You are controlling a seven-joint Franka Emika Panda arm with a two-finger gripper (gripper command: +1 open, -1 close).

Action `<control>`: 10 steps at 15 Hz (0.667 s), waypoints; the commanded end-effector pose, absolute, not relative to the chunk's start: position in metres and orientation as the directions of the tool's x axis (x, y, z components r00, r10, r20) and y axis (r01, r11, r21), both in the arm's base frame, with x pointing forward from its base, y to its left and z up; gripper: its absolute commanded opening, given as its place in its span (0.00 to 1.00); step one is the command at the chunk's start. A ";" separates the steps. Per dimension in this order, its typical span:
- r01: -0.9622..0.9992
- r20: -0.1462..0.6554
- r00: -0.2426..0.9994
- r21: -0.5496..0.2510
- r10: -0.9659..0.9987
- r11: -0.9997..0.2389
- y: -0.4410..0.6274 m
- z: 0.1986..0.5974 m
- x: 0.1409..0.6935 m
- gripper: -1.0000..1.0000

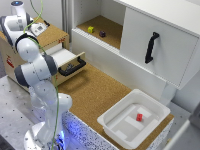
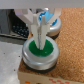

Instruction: Turn on the green light

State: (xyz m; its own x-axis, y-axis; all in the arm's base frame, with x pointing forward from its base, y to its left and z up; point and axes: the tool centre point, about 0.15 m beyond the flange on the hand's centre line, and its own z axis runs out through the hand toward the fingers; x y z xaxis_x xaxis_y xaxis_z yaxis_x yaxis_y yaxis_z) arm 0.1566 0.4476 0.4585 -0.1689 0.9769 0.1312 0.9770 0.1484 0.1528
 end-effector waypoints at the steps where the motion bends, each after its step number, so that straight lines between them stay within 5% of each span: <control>1: 0.971 0.042 -0.149 0.196 0.988 0.138 0.460 0.428 0.165 0.00; 5: 0.975 0.146 -0.127 0.203 0.981 0.096 0.453 0.484 0.172 0.00; 10: 0.977 0.180 -0.095 0.203 0.979 0.057 0.436 0.521 0.185 0.00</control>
State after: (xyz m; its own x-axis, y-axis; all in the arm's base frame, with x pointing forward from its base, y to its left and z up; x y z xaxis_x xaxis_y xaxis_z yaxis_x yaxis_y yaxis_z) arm 0.1751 0.4500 0.4812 -0.1237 0.9768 0.1750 0.9749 0.0867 0.2052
